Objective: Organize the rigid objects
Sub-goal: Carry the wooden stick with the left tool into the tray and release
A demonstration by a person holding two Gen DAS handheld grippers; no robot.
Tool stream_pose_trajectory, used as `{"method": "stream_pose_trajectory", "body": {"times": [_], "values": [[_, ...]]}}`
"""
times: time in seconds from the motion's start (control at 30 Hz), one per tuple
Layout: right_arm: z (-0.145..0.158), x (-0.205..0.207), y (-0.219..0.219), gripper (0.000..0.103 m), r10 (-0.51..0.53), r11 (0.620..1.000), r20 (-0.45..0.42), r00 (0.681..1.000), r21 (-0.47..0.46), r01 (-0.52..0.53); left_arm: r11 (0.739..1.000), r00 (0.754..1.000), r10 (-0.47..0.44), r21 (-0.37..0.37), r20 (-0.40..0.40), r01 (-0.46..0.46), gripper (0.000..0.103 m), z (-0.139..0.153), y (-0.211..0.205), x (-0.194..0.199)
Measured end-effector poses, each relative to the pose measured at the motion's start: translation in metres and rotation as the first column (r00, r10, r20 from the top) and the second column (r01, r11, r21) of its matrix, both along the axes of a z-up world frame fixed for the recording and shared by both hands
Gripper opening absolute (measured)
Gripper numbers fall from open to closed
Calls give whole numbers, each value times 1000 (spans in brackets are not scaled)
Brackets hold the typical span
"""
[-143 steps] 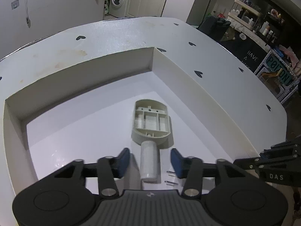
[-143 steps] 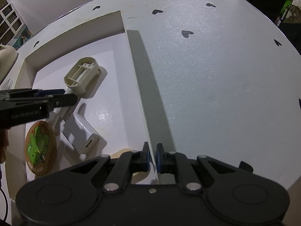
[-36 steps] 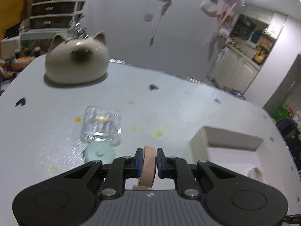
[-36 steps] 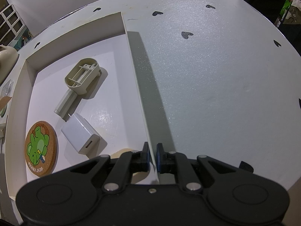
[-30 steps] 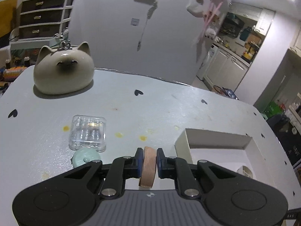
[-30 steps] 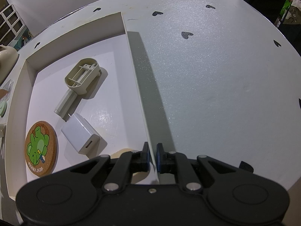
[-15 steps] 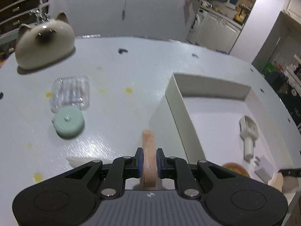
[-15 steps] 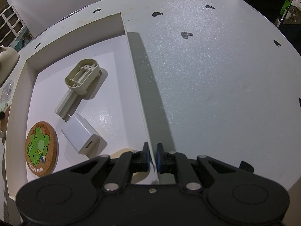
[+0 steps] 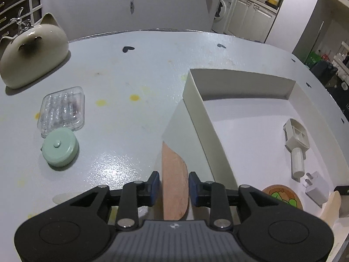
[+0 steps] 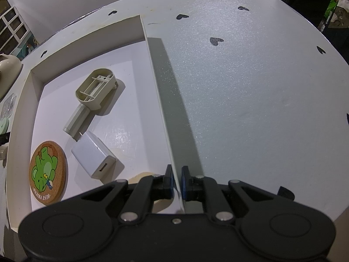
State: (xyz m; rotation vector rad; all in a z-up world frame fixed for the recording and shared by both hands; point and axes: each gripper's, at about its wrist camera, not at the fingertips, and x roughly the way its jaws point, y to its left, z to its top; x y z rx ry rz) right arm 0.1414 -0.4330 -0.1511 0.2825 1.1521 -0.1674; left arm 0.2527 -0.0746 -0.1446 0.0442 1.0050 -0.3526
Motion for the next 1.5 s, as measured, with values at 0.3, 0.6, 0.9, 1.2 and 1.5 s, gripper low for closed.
{"method": "stream_pose_trajectory", "body": {"times": [0.3,0.6,0.9,1.2,1.5], "values": [[0,-2,-1,9,1,1000,2,1000,0,-1,1000,1000,12,-4,13,-12,27,-2,2,2],[0,-2,-1,9,5,1000,1,1000,-2,-5,995,991,31,-99,133,-18,27,49,17,-7],[0,-2,-1,9,4,1000,1,1000,-2,-4,900,921,-359,-205,154,385,27,85,-29,-42],[0,-3,-1,9,1,1000,6,1000,0,-1,747,763,-646,-207,3,632,27,57,-76,-77],[0,-4,-1,9,1,1000,10,1000,1,-1,684,681,-727,-173,-88,709,27,28,-96,-90]]}}
